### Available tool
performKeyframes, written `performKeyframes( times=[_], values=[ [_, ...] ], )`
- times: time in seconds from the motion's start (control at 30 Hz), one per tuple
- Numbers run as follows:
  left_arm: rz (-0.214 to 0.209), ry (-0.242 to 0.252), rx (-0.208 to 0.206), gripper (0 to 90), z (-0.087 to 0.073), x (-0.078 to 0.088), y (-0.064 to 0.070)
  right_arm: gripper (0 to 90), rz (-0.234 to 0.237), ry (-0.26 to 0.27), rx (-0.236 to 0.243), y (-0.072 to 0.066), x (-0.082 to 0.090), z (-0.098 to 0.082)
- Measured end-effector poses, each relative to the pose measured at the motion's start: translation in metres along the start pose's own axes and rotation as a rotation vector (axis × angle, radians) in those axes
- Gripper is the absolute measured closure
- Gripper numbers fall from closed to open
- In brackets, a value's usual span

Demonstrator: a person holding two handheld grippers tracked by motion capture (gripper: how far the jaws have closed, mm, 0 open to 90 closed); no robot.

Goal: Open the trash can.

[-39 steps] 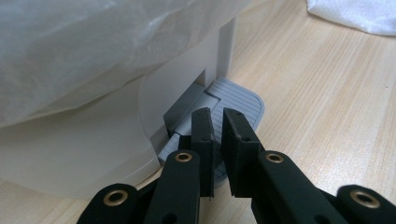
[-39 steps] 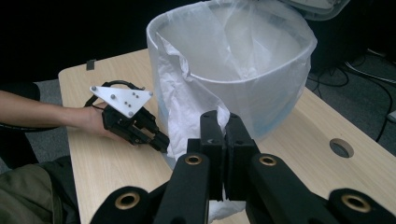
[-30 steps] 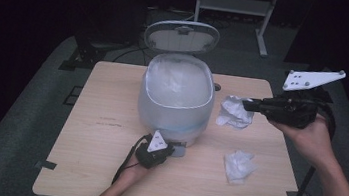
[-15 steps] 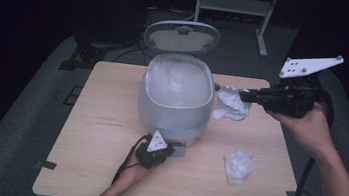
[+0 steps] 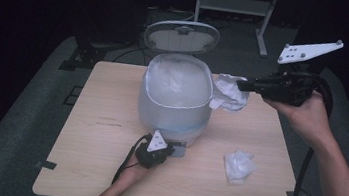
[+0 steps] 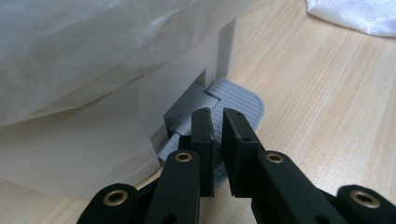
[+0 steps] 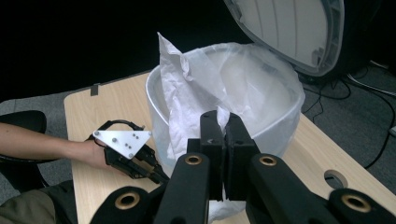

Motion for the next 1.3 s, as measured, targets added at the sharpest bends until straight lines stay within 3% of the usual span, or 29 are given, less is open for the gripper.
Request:
performKeyframes(
  times=[0.9,1.3],
  values=[
    [-0.002,0.0,-0.001,83.2,0.0,0.0,0.0,88.0,0.02,-0.007,0.049,-0.009,-0.022,0.035],
    [-0.005,0.002,0.002,83.1,0.0,0.0,0.0,88.0,0.045,-0.015,0.07,-0.015,-0.044,0.048]
  ],
)
Point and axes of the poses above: each handheld gripper's, and its own axes: x roughly backward along the jaws, z roughly out of its top, y roughly to its right, the point moved 7 cm from there along -x, roughly forward along the jaws, and after that the axes turned 3 degrees about -z, right-handed, at the moved point
